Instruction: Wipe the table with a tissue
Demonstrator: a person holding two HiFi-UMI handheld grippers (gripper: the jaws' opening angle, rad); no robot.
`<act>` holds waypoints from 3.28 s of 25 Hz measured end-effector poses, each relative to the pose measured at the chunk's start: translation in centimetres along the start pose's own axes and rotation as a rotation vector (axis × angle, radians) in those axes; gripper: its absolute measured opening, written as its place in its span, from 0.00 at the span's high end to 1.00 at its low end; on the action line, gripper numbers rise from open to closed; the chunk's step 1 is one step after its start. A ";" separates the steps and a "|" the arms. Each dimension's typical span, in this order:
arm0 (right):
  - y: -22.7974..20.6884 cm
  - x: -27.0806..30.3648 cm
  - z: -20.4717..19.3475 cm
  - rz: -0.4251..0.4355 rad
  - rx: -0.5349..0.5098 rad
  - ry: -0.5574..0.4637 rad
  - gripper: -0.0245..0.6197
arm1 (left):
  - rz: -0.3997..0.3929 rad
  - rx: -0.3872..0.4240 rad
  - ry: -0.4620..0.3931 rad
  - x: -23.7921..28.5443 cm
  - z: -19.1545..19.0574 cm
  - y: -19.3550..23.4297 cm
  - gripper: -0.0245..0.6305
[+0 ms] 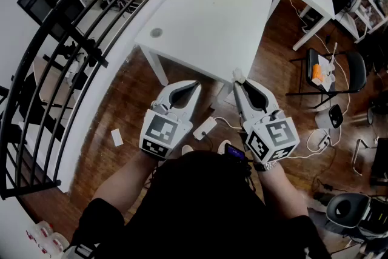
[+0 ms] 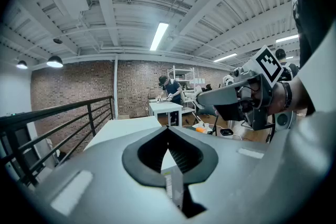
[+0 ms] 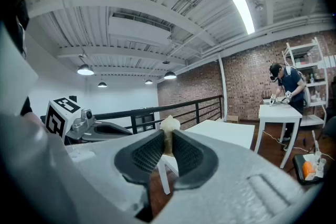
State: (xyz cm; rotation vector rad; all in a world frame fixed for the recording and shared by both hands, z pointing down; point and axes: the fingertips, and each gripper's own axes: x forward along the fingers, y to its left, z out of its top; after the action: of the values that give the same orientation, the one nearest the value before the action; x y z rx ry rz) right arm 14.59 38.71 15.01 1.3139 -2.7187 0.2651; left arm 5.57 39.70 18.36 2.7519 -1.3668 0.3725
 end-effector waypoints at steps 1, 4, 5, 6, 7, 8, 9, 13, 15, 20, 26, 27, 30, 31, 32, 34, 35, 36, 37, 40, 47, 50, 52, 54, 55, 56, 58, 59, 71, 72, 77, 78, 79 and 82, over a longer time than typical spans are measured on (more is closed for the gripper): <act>-0.3 0.1 0.1 -0.001 -0.001 0.000 0.90 | 0.001 0.001 0.001 0.3 0.0 0.1 0.94; -1.2 0.3 0.1 -0.004 0.002 0.000 0.90 | 0.002 0.005 0.003 1.1 0.1 0.4 0.94; -1.5 0.3 0.0 -0.005 0.004 0.001 0.90 | 0.002 0.006 0.004 1.4 0.1 0.3 0.94; -1.9 0.2 -0.1 -0.006 0.006 0.002 0.90 | 0.003 0.008 0.006 1.7 0.2 0.3 0.94; -2.4 0.3 -0.2 -0.006 0.009 0.004 0.90 | 0.004 0.009 0.008 2.1 0.2 0.2 0.94; -2.9 0.4 -0.3 -0.005 0.014 0.005 0.90 | 0.006 0.010 0.011 2.5 0.2 0.3 0.94; -3.4 0.5 -0.5 -0.004 0.018 0.007 0.90 | 0.007 0.010 0.014 2.9 0.2 0.3 0.94; -5.4 1.0 -0.4 0.011 0.026 0.009 0.90 | 0.020 0.010 0.029 4.9 0.5 0.2 0.94; -6.6 1.2 -0.3 0.022 0.029 0.010 0.90 | 0.030 0.009 0.032 6.1 0.8 0.0 0.94; -10.1 1.4 0.1 0.060 0.032 0.004 0.90 | 0.062 0.015 0.041 9.5 1.6 -0.9 0.94; -12.8 2.3 0.6 0.101 0.031 0.003 0.90 | 0.109 0.011 0.053 11.9 2.2 -0.4 0.94; -13.1 2.6 0.7 0.105 0.030 0.003 0.90 | 0.116 0.014 0.052 12.2 2.3 -0.1 0.94; -14.0 3.1 0.8 0.111 0.031 -0.003 0.90 | 0.130 0.025 0.053 13.0 2.6 0.3 0.94; -14.2 3.1 0.8 0.114 0.030 -0.006 0.90 | 0.133 0.029 0.054 13.2 2.7 0.3 0.94; -14.4 3.2 0.9 0.116 0.029 -0.010 0.90 | 0.137 0.033 0.055 13.5 2.8 0.4 0.94; -15.0 3.5 1.3 0.117 0.026 -0.019 0.90 | 0.141 0.041 0.052 14.1 3.3 0.7 0.94; -15.2 3.7 1.6 0.117 0.025 -0.024 0.90 | 0.142 0.047 0.050 14.3 3.5 0.8 0.94; -15.3 3.9 1.8 0.117 0.022 -0.028 0.90 | 0.141 0.053 0.048 14.5 3.7 0.9 0.94; -15.4 4.1 2.1 0.118 0.017 -0.033 0.90 | 0.140 0.059 0.046 14.7 3.8 1.0 0.94; -15.4 5.1 2.6 0.116 0.004 -0.042 0.90 | 0.136 0.066 0.042 15.2 3.9 1.8 0.94; -16.2 9.2 2.6 0.085 -0.009 -0.019 0.90 | 0.108 0.046 0.033 17.7 3.2 5.6 0.94; -17.0 11.8 2.2 0.063 -0.006 0.002 0.90 | 0.085 0.035 0.036 19.2 2.6 7.8 0.94; -17.7 13.6 1.9 0.047 0.000 0.017 0.90 | 0.071 0.031 0.043 20.2 2.1 9.4 0.94; -18.3 15.8 1.7 0.033 0.009 0.033 0.90 | 0.060 0.025 0.054 21.2 1.7 11.3 0.94; -18.5 17.1 1.7 0.027 0.012 0.043 0.90 | 0.056 0.020 0.059 21.7 1.5 12.6 0.94; -18.7 18.5 1.6 0.022 0.015 0.054 0.90 | 0.052 0.015 0.064 22.2 1.3 13.9 0.94; -19.1 21.3 1.3 0.011 0.021 0.083 0.90 | 0.044 0.009 0.075 23.0 0.7 16.3 0.94; -19.2 22.5 1.0 0.007 0.025 0.097 0.90 | 0.040 0.008 0.083 23.4 0.3 17.3 0.94; -21.8 34.7 -3.2 -0.057 0.089 0.242 0.90 | -0.047 -0.057 0.150 28.9 -4.7 25.6 0.94; -21.6 35.8 -3.7 -0.065 0.097 0.252 0.90 | -0.059 -0.063 0.155 29.0 -5.2 26.2 0.94; -20.1 39.9 -5.5 -0.103 0.119 0.300 0.90 | -0.125 -0.081 0.180 28.8 -7.1 28.9 0.94; -20.1 40.5 -5.7 -0.109 0.122 0.306 0.90 | -0.130 -0.086 0.183 29.0 -7.4 29.2 0.94; -20.3 41.1 -6.0 -0.115 0.124 0.310 0.90 | -0.133 -0.092 0.187 29.4 -7.7 29.4 0.94; -21.4 42.9 -6.9 -0.130 0.133 0.325 0.90 | -0.155 -0.098 0.201 30.9 -8.2 30.1 0.94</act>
State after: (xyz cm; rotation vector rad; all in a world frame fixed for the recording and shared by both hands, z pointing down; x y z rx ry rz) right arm 5.00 -5.77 31.60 1.3390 -2.3707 0.5984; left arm -1.83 -1.47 31.56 2.6343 -1.0880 0.5403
